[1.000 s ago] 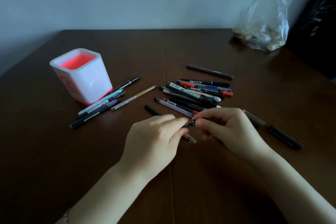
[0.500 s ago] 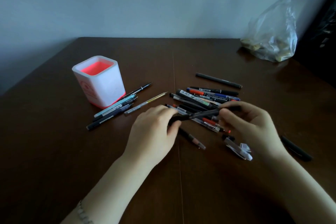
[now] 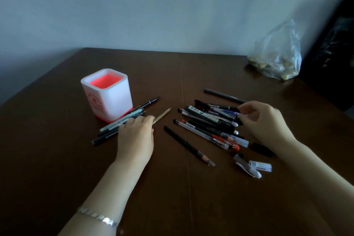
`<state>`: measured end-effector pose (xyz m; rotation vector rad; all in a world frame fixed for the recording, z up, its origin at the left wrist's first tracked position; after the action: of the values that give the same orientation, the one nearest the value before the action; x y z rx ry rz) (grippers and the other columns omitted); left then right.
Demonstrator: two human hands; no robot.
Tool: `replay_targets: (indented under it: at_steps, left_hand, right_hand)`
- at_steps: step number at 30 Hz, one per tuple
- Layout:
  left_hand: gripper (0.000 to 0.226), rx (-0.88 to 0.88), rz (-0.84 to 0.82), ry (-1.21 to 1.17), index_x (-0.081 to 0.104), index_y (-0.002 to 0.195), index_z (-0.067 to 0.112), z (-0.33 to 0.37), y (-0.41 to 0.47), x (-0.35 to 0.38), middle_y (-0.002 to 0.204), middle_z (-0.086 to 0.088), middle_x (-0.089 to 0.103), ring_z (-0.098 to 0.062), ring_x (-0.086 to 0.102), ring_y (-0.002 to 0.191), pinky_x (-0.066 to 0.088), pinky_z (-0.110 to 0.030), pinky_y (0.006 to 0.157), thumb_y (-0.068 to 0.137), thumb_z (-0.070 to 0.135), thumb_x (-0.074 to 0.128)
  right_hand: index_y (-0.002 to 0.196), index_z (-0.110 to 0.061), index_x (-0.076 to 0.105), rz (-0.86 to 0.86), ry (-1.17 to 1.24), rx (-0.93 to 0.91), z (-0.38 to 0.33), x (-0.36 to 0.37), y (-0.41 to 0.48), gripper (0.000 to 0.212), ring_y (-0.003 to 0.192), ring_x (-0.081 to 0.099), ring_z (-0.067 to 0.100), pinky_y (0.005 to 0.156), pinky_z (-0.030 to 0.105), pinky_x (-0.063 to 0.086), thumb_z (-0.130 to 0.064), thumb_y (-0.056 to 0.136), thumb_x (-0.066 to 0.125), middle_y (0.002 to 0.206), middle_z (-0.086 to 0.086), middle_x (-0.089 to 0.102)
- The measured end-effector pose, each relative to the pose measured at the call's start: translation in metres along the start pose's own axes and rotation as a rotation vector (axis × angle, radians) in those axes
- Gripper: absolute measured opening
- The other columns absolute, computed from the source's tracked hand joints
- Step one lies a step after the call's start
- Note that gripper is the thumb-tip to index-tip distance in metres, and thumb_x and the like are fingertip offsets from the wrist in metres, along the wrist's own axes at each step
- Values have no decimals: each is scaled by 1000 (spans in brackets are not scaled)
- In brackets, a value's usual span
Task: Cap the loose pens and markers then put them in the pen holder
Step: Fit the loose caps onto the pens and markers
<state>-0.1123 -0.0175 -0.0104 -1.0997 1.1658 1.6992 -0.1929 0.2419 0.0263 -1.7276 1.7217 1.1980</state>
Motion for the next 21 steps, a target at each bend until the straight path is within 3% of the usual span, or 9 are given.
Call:
replay_targets:
  at_steps: [7,13,18,21]
  left_hand:
    - [45,-95,-95,57,40,130,10,15,-10,-3,117,-13,46,-21,49,102,45,-27,79,87,8,55]
    - [42,-40,-96,26,42,131,16,18,-13,2,122,-10,47,-22,46,111,47,-29,82,90,13,52]
    - [14,11,-23,-95,57,100,16,19,-15,0,101,-7,50,-21,48,98,39,-25,64,90,23,51]
    - [16,-27,17,-130,58,93,14,15,-13,1,88,-5,57,-14,48,83,36,-24,61,89,29,54]
  right_hand:
    - [91,-29,63,-118,-80,13,27,-35,-42,11,79,54,0,61,13,39,-20,85,62,85,-12,59]
    - [86,-32,62,-232,-130,-53,24,-39,-77,18,76,55,-3,62,9,44,-15,83,62,85,-17,59]
    - [87,-37,59,-283,-159,-119,14,-28,-88,18,77,53,-4,67,12,44,-19,86,58,82,-21,54]
    - [95,-32,63,-285,-168,-141,9,-22,-89,16,75,47,-9,67,8,40,-20,88,54,81,-25,48]
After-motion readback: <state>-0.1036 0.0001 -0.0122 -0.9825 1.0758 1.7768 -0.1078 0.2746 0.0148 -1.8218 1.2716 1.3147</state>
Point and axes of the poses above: each hand's wrist, its own y-axis towards the middle knuckle, its own x-axis out of the palm, z = x × y, the point moved 4 cm from there along y, towards the middle knuckle
